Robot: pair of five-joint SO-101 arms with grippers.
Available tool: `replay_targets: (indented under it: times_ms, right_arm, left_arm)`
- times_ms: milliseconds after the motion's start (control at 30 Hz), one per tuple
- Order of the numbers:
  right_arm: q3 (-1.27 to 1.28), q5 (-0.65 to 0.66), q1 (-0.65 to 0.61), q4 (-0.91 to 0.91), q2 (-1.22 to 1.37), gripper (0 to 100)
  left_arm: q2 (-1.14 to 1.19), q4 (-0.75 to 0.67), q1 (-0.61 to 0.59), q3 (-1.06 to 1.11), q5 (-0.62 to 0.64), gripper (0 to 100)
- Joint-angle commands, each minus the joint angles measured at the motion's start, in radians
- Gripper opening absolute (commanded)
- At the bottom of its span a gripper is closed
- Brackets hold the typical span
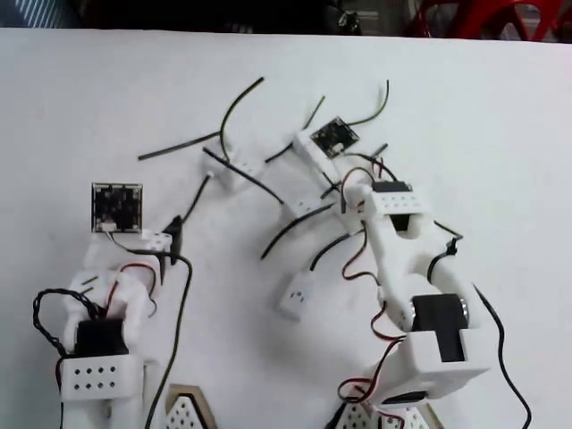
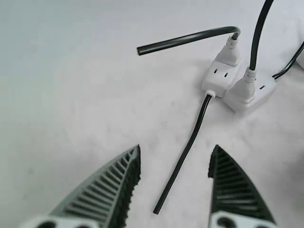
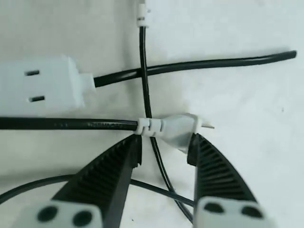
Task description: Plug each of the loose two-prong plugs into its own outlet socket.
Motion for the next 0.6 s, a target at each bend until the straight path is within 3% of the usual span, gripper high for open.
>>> replay_targets:
  times_ms: [0,200,567]
  right_arm:
    - [-0.040,-0.009,-0.039,-0.010,-0.005,14.9]
    - [-0.041,-0.009,-0.036,-0.007,-0.008,23.5]
    - [-0.043,-0.002,-0.094,-0.050,0.022,23.3]
  left_arm:
    - [-0.015,-0.026,-0.007,-0.003,-0.008,24]
    - [-0.015,-0.026,-0.007,-0.003,-0.008,24]
    - [-0.015,-0.026,-0.007,-0.003,-0.008,24]
